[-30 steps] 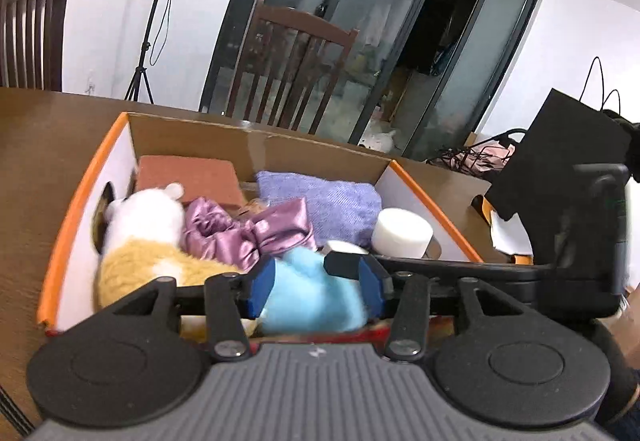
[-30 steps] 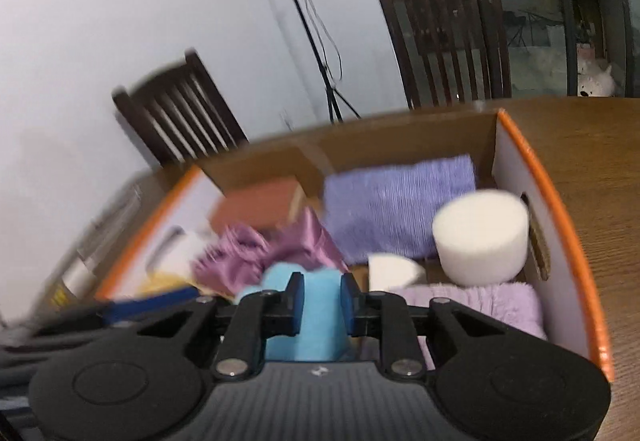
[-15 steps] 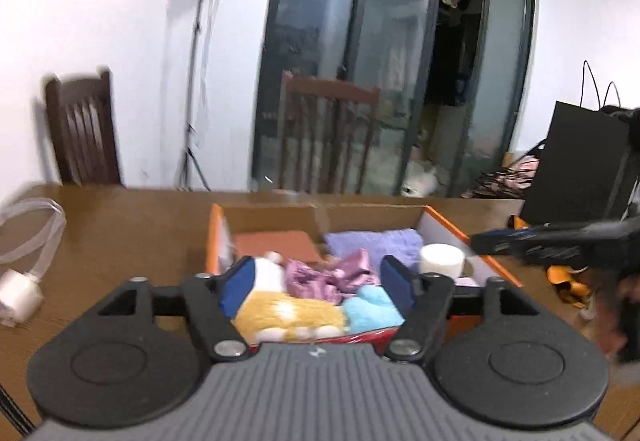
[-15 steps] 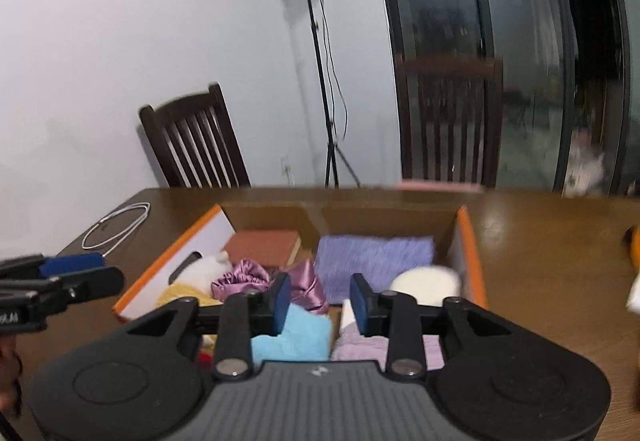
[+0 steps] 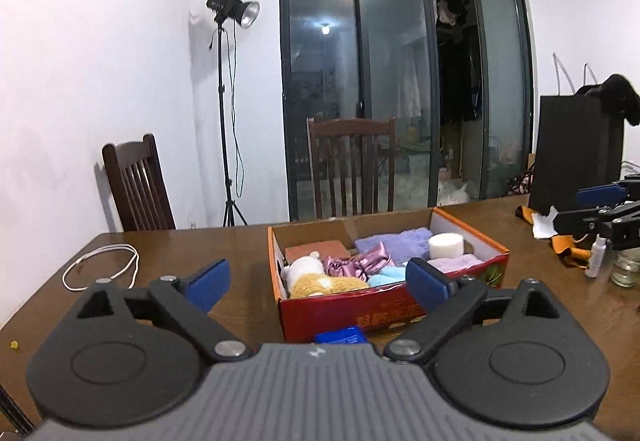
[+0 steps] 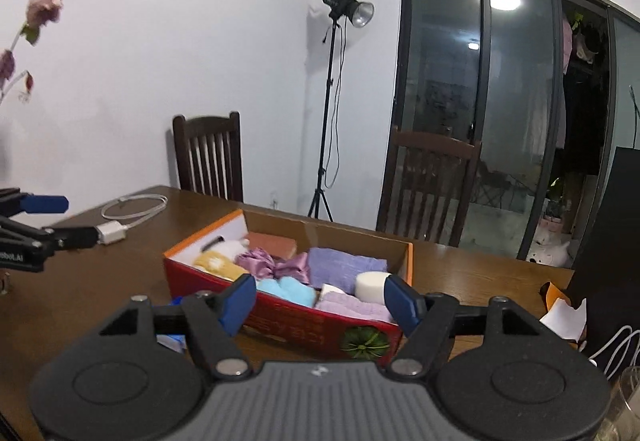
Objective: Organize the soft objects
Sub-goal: 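Withdraw both grippers toward the blue tissue pack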
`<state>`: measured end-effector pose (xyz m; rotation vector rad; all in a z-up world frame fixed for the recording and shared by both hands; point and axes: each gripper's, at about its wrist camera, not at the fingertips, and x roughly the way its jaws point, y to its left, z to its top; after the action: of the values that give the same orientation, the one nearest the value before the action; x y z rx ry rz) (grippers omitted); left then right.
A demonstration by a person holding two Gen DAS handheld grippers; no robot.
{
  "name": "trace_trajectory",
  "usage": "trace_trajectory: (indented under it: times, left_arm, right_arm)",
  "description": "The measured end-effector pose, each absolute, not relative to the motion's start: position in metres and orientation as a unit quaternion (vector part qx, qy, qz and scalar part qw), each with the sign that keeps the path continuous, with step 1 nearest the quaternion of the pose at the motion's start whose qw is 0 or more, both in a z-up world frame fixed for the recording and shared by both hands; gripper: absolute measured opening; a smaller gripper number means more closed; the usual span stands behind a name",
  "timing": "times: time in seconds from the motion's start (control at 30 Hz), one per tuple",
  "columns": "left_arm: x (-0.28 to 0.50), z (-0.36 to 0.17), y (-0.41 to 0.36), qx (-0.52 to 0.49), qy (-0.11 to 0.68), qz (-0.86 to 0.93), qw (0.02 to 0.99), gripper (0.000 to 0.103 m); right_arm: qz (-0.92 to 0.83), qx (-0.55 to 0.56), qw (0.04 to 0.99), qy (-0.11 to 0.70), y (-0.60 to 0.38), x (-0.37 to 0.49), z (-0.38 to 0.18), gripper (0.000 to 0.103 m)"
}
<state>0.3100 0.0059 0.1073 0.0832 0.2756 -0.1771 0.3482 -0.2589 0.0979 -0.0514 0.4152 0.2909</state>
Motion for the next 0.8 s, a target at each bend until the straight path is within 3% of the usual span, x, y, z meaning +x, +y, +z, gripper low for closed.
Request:
trace_trajectory:
  times: [0.5, 0.8]
  left_arm:
    - [0.193, 0.060, 0.027, 0.013, 0.162, -0.090, 0.983, 0.102]
    - [0.219, 0.049, 0.059, -0.023, 0.174, -0.051, 0.983, 0.102]
  right_arm:
    - [0.170, 0.045, 0.957, 0.231, -0.226, 0.211, 0.050, 0.080]
    - [0.175, 0.066, 0.944, 0.271, -0.198, 0.251, 0.031, 0.084]
